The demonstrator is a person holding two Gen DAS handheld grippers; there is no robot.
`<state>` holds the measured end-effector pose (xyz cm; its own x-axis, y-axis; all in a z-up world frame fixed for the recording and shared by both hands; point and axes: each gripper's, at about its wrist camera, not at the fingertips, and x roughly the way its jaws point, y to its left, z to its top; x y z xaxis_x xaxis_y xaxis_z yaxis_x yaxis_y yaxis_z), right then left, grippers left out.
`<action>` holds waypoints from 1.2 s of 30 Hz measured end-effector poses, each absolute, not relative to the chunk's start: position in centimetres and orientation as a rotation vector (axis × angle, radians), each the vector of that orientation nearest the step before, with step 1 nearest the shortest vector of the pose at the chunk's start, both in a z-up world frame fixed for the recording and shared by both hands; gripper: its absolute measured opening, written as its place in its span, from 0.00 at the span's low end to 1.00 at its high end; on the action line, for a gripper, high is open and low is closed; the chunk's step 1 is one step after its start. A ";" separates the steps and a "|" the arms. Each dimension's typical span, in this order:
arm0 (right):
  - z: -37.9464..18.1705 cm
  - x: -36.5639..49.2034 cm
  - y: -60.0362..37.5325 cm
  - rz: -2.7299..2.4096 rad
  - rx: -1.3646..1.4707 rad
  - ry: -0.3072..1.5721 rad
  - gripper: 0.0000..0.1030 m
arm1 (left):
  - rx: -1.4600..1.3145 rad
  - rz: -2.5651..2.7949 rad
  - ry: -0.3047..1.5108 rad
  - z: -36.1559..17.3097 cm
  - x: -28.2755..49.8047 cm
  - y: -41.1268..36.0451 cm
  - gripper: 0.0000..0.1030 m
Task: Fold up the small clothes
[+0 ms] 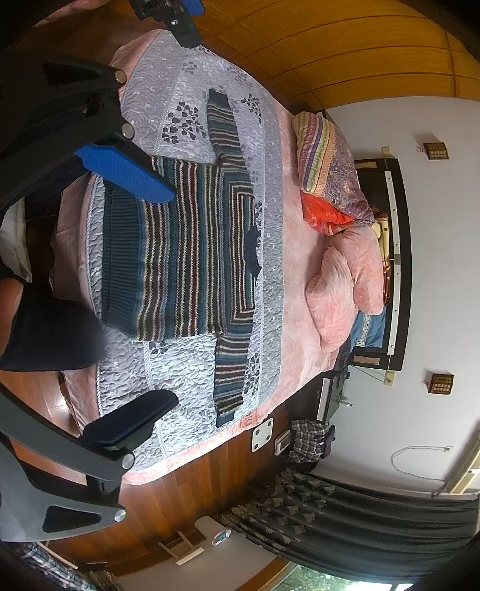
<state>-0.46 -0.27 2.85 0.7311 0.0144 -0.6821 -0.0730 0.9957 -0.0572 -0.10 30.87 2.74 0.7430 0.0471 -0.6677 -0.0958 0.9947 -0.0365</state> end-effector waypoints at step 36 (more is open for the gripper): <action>3.3 -1.0 -0.9 0.049 -0.081 0.722 0.97 | -0.074 0.082 0.700 4.5 -0.5 31.1 0.96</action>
